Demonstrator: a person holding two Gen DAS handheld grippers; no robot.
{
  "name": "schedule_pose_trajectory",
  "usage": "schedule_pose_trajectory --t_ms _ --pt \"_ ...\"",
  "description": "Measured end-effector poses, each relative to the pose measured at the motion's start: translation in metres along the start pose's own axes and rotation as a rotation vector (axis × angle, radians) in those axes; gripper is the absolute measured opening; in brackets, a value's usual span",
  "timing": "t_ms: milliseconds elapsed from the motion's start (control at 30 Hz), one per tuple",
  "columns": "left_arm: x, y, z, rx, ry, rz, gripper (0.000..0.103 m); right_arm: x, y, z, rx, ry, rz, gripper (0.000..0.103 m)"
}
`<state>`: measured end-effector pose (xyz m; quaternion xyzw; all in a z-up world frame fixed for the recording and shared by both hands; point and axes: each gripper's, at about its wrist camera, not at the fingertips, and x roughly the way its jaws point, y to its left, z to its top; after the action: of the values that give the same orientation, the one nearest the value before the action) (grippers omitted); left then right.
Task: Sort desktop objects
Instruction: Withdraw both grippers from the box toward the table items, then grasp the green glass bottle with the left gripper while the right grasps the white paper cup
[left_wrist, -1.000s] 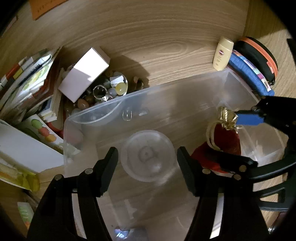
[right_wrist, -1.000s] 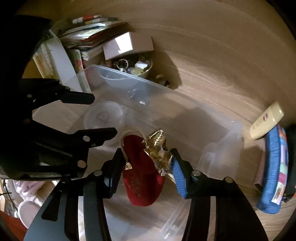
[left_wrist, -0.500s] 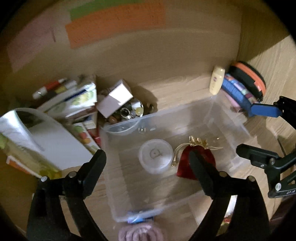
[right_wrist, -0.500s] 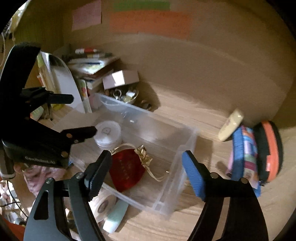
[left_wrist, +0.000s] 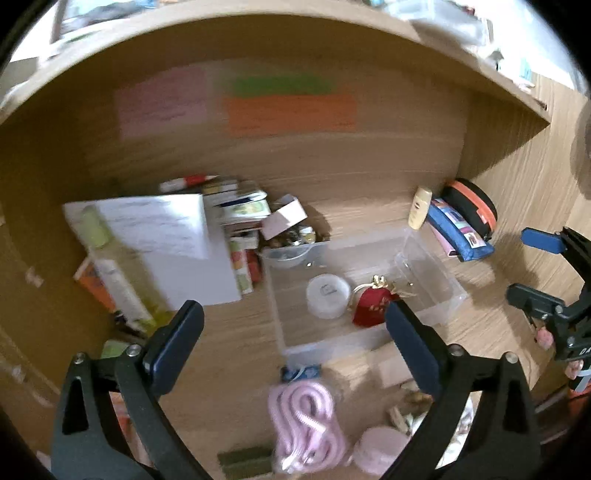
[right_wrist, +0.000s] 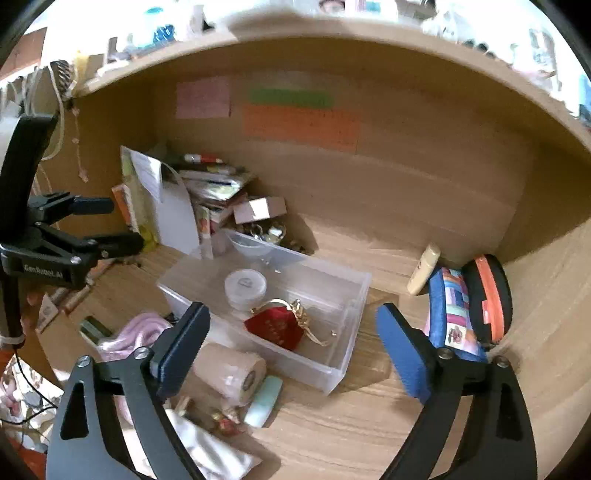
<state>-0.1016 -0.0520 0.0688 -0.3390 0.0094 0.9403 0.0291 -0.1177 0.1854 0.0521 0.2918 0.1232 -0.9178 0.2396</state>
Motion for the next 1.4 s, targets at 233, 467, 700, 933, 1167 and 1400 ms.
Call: schedule_pose_trajectory --t_ms 233,467,700,933,1167,1400 --pt "-0.022 0.027 -0.044 -0.012 0.019 0.069 0.100 -0.022 0.017 -0.025 -0.007 -0.039 -0.008 0.102" --pt "-0.012 0.046 -0.092 -0.046 0.099 0.114 0.100 -0.013 0.025 -0.050 0.002 -0.013 0.004 0.102" --pt "0.004 0.056 -0.142 -0.070 0.168 0.125 0.100 0.026 0.030 -0.068 0.061 0.093 0.059 0.102" --pt "0.023 0.043 -0.174 -0.026 0.241 0.103 0.100 0.062 0.042 -0.078 0.081 0.179 0.094 0.102" --pt "0.051 0.042 -0.179 -0.035 0.289 0.073 0.100 0.090 0.054 -0.081 0.082 0.254 0.104 0.102" --pt "0.059 0.044 -0.169 -0.016 0.265 0.045 0.100 0.118 0.060 -0.078 0.087 0.310 0.108 0.102"
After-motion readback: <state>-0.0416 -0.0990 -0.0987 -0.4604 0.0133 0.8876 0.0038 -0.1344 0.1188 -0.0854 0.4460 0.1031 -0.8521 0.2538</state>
